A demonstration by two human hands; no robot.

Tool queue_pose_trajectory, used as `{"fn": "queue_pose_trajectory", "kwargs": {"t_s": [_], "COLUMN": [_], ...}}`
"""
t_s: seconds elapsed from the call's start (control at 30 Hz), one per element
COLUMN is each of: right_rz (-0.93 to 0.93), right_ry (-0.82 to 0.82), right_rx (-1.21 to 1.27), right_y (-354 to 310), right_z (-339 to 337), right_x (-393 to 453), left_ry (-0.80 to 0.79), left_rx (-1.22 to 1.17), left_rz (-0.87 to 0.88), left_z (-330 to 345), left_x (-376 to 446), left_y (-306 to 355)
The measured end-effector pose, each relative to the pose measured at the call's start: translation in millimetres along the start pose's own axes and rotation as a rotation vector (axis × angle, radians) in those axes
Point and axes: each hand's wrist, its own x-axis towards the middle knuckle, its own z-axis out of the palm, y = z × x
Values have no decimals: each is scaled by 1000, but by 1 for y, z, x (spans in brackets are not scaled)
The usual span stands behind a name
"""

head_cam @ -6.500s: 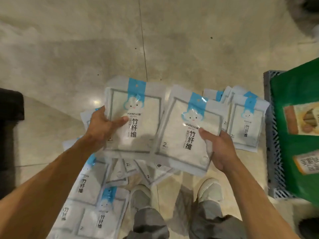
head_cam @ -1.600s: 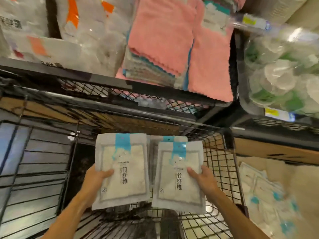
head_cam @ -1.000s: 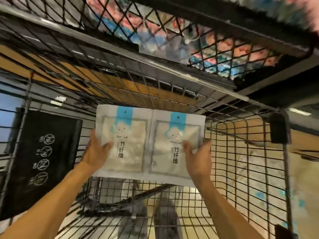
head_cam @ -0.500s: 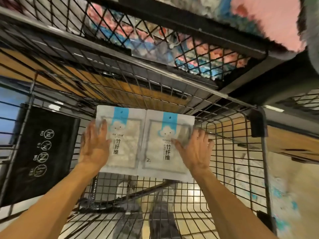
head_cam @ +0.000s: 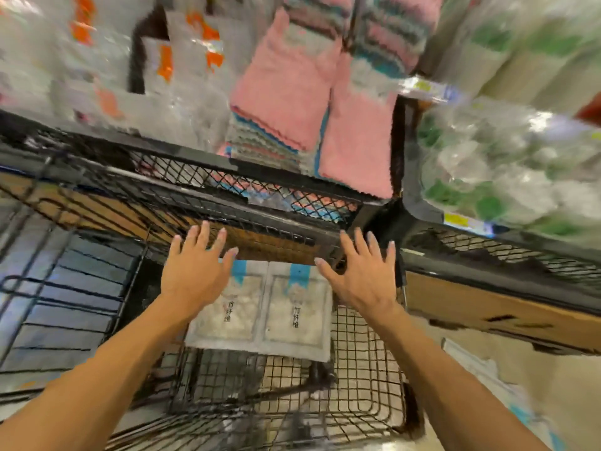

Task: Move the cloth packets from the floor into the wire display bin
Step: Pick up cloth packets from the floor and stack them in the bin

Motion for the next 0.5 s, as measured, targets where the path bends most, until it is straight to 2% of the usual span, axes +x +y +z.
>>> {"fn": "queue_pose_trajectory", "kwargs": {"t_s": [0.13,0.43,0.5], "right_rz": [-18,-34,-40], "right_ry": [27,68,91], "right_rx": [14,78,73], "right_y": [2,13,17], "right_z": [-69,-215,-245], "right_x": [-14,-41,-45], "left_ry": [102,101,146], "left_rx": [4,-32,-10], "left_rz": [-4,-15,-4], "left_z": [-74,-236,-263], "left_x": [-27,-74,-79], "left_y": [8,19,25]}}
